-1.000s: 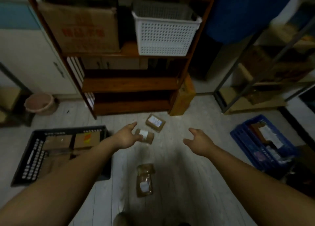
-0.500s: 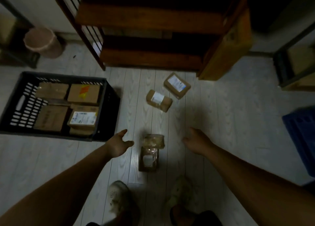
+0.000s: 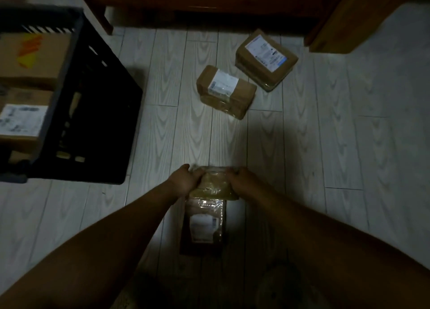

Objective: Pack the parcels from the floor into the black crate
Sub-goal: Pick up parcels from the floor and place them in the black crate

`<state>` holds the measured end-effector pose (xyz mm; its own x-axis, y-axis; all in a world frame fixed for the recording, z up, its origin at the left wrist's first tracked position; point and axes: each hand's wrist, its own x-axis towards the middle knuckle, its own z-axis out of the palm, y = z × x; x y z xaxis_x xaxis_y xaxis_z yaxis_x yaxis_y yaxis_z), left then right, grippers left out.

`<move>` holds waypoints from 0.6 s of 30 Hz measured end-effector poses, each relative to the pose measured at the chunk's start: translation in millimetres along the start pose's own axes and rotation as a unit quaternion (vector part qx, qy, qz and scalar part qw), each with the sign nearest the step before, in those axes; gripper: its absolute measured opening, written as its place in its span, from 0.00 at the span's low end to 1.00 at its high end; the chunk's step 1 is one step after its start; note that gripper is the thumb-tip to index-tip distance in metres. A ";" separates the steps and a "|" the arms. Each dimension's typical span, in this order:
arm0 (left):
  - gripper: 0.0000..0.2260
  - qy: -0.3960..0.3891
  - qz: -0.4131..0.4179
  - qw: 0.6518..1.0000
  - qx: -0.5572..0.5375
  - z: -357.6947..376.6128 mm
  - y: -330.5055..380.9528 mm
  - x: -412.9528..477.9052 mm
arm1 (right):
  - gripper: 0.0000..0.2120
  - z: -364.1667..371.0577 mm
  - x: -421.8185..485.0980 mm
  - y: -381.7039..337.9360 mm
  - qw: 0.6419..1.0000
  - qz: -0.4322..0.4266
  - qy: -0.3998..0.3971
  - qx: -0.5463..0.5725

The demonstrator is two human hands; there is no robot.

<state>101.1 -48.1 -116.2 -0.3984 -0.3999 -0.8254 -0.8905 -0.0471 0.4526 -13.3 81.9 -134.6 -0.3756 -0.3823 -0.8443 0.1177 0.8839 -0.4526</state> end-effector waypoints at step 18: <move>0.16 -0.033 0.070 0.972 -0.220 -37.6 37.5 -64.0 | 0.14 -22.6 -62.9 -56.5 0.971 -0.081 0.088 0.206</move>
<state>101.5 -58.7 -33.7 -0.5361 -0.3711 -0.7582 -0.6513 -0.3896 0.6512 -17.1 62.1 -49.4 -0.5673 -0.4229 -0.7066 0.3876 0.6199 -0.6822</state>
